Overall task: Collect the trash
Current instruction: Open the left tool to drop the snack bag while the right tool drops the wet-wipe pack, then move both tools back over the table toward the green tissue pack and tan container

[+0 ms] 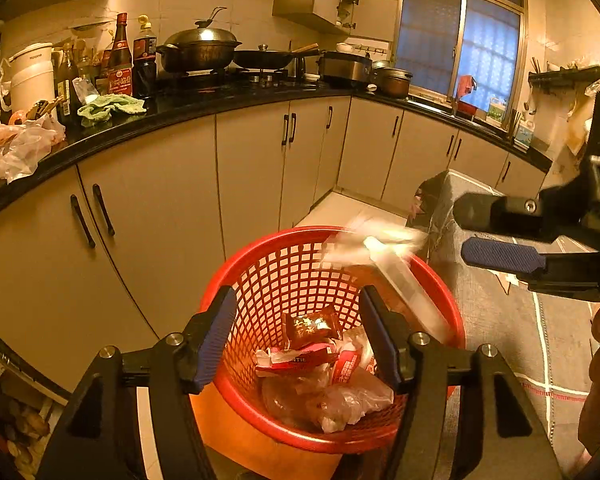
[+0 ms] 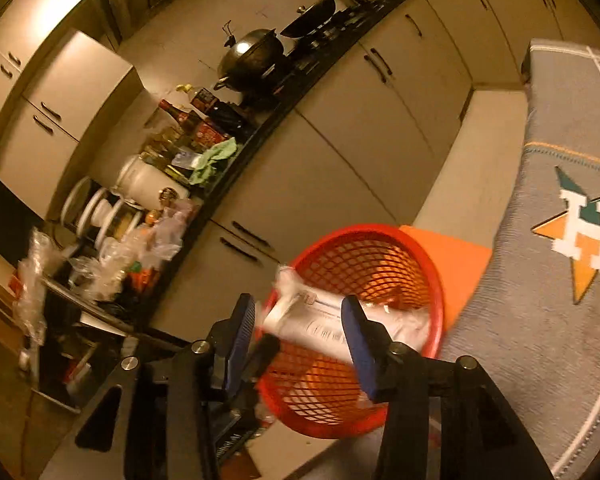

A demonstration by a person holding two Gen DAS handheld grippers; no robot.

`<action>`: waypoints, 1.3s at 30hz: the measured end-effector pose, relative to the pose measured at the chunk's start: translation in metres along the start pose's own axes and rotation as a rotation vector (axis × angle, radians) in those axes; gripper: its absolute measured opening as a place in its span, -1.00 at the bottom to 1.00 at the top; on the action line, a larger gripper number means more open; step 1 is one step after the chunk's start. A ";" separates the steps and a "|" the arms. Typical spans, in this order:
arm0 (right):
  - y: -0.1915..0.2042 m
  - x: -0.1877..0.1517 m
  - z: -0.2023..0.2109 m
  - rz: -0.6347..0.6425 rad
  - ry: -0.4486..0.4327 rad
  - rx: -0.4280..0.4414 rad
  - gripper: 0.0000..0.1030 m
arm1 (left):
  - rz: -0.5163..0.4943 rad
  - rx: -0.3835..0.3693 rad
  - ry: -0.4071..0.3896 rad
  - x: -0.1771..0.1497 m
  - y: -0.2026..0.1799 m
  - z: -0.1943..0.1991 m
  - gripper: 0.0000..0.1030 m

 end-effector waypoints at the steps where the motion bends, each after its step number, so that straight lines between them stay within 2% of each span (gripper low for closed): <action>1: -0.001 -0.001 0.002 -0.001 0.000 -0.011 -0.03 | 0.001 0.000 0.000 0.000 0.000 0.000 0.21; 4: 0.001 0.000 0.011 0.010 -0.024 -0.004 -0.03 | 0.005 -0.005 -0.003 0.001 0.002 0.004 0.21; 9: 0.001 -0.001 0.034 0.036 -0.058 -0.038 -0.03 | 0.006 -0.012 -0.014 0.001 0.001 0.013 0.21; 13: -0.008 -0.007 0.054 0.049 -0.081 -0.111 -0.03 | -0.005 -0.013 -0.024 0.001 -0.006 0.020 0.22; 18: -0.026 -0.019 0.090 0.076 -0.120 -0.263 -0.03 | -0.024 -0.019 -0.029 -0.003 -0.023 0.031 0.30; 25: -0.053 -0.041 0.155 0.173 -0.172 -0.583 -0.01 | -0.092 -0.042 -0.035 -0.012 -0.060 0.045 0.32; 33: -0.073 -0.067 0.222 0.192 -0.225 -0.704 0.04 | -0.189 -0.078 -0.058 -0.021 -0.113 0.068 0.36; 39: -0.085 -0.086 0.264 0.163 -0.266 -0.745 0.04 | -0.261 -0.111 -0.063 -0.032 -0.155 0.080 0.37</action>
Point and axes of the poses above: each gripper's, at about its wrist camera, not at the fingertips, and z roughly against the way its jaws point, y to its left, x to its top, the point moved 9 cm from there along -z, roughly the way its jaws point, and after that the axes turned 8 degrees about x, right-handed, at the moved point
